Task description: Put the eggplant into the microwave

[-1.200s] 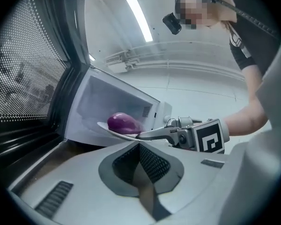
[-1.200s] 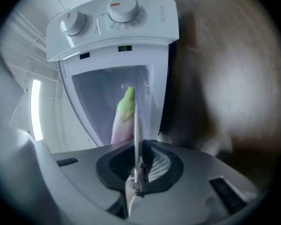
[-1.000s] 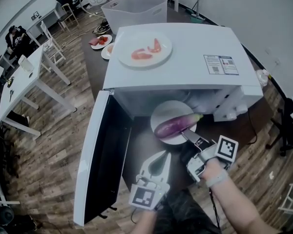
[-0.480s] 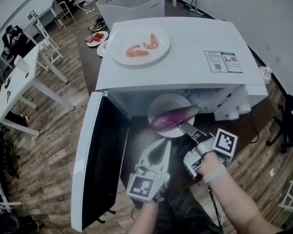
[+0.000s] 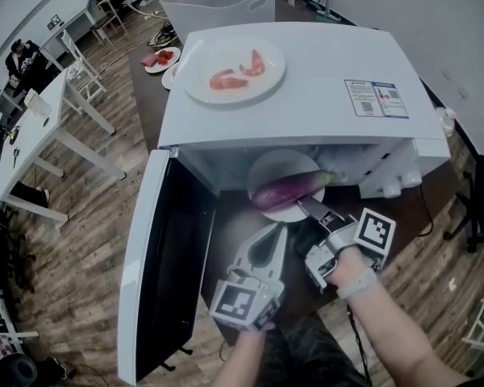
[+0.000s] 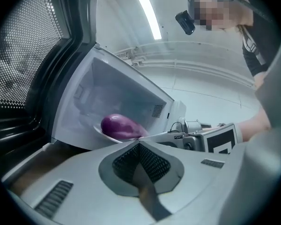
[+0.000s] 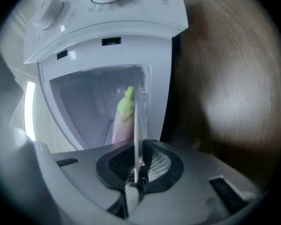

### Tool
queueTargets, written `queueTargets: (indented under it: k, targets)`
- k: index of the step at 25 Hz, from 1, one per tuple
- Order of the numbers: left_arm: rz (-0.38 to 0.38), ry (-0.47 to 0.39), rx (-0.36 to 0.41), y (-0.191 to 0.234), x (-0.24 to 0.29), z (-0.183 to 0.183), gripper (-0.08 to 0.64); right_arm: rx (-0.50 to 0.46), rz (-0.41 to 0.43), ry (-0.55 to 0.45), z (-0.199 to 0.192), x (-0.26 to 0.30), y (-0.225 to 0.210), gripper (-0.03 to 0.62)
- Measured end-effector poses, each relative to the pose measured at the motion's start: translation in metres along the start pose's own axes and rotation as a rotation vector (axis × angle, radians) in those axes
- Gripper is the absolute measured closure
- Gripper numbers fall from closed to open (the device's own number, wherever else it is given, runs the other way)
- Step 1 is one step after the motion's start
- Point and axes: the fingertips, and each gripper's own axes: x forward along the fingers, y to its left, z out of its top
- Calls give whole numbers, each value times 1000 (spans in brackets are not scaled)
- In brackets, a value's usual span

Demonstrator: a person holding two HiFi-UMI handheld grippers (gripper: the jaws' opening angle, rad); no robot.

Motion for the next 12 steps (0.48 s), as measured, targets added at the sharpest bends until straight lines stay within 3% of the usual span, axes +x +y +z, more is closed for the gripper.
queueTargets:
  k: [12]
  targets:
    - [10,-7,-41,11,9,0,557,-8,-10,-14,6,9,0,568]
